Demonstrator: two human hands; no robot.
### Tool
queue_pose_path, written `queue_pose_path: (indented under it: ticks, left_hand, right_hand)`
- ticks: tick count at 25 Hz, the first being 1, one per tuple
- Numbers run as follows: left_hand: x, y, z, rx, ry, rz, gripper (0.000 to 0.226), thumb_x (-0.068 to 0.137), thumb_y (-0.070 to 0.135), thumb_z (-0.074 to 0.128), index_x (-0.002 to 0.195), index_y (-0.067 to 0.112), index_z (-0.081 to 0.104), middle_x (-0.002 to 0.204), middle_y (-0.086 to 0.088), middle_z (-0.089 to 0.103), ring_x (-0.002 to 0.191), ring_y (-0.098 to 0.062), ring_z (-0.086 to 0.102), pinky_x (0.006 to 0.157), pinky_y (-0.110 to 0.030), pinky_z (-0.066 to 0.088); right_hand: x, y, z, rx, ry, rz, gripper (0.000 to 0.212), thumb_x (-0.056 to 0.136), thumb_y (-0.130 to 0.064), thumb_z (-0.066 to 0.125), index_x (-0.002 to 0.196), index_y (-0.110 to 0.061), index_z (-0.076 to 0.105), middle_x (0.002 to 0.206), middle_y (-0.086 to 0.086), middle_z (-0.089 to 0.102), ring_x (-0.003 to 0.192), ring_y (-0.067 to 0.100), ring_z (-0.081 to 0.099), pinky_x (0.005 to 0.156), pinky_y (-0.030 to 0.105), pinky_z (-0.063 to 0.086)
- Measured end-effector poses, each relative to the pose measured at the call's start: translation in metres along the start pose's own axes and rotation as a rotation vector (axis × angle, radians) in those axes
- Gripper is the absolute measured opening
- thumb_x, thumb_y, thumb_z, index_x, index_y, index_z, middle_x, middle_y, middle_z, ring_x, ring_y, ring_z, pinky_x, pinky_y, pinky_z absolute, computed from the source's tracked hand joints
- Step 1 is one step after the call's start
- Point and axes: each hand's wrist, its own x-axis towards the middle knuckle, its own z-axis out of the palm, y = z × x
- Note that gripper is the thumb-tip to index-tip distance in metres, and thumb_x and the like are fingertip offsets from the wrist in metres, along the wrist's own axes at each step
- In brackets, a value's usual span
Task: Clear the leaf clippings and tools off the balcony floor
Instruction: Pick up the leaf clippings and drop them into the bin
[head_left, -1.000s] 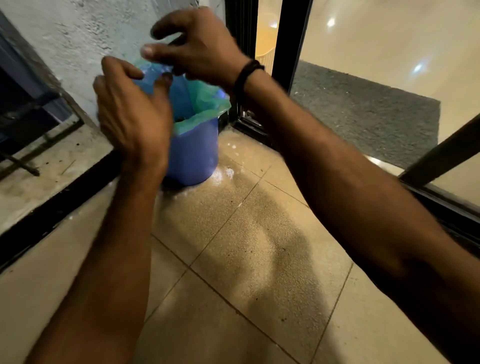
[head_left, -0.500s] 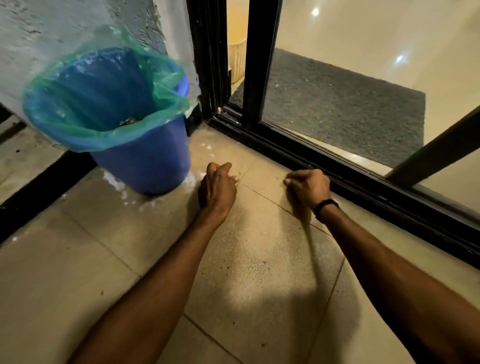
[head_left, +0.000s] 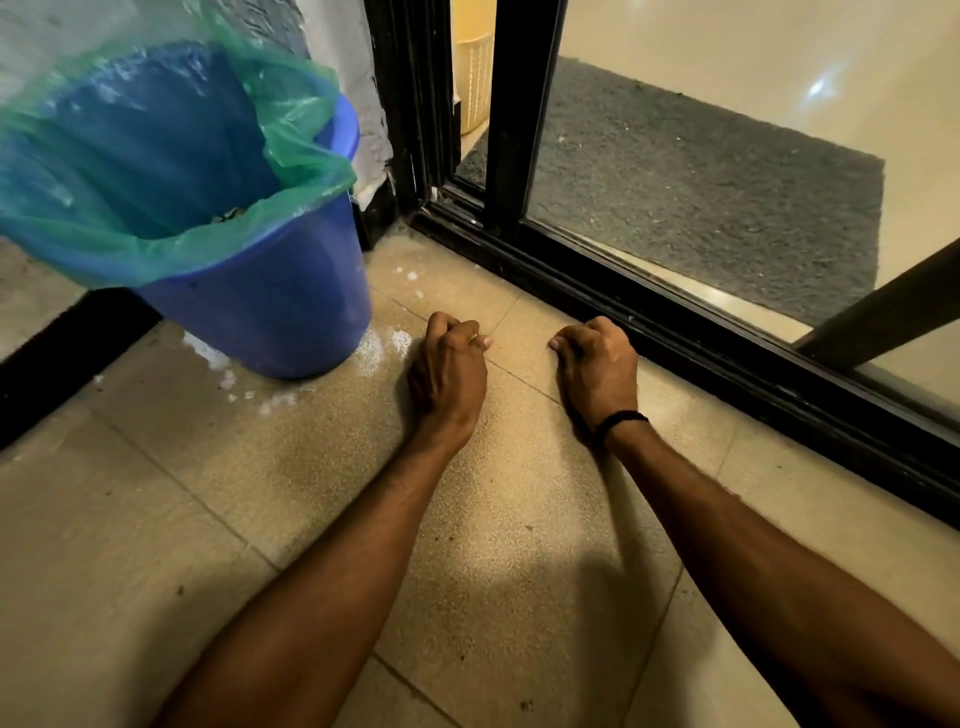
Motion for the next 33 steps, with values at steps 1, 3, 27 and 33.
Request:
queue_pose_path:
  ticks: [1,3,27,33]
  left_hand:
    - [-0.001,0.003,0.001,0.005,-0.002,0.01,0.019,0.097,0.024,0.062,0.113,0.017,0.071,0.111,0.004,0.06,0.077,-0.011,0.054,0.058,-0.029,0.046]
    - [-0.001,0.008,0.0,0.061,-0.004,0.029,0.014,0.098,0.019,0.059,0.108,0.016,0.069,0.109,-0.001,0.061,0.077,-0.015,0.058,0.059,-0.031,0.05]
    - [0.04,-0.033,-0.34,0.354,0.157,-0.223,0.05,0.09,0.025,0.066,0.133,0.006,0.051,0.14,-0.019,0.051,0.129,-0.037,0.05,0.1,-0.04,0.044]
    - [-0.021,-0.053,-0.346,-0.054,0.343,0.033,0.031,0.09,0.036,0.062,0.117,0.021,0.071,0.113,0.001,0.07,0.102,-0.01,0.065,0.09,-0.023,0.051]
  right_hand:
    - [-0.001,-0.003,0.001,-0.046,0.005,-0.005,0.019,0.095,-0.024,0.061,0.098,-0.01,0.072,0.093,0.004,0.058,0.086,0.019,0.05,0.069,0.026,0.04]
    - [-0.006,-0.01,0.0,-0.131,-0.016,-0.01,0.018,0.097,-0.021,0.057,0.103,-0.008,0.066,0.097,0.006,0.054,0.087,0.018,0.045,0.071,0.028,0.045]
    - [0.057,-0.375,-0.085,-0.32,-0.009,-0.603,0.038,0.086,-0.033,0.041,0.108,-0.01,0.061,0.116,0.022,0.053,0.117,0.038,0.046,0.091,0.045,0.036]
    - [0.029,-0.344,-0.111,-0.176,0.051,-0.489,0.042,0.081,-0.025,0.04,0.117,-0.019,0.062,0.119,0.014,0.054,0.115,0.035,0.045,0.086,0.036,0.033]
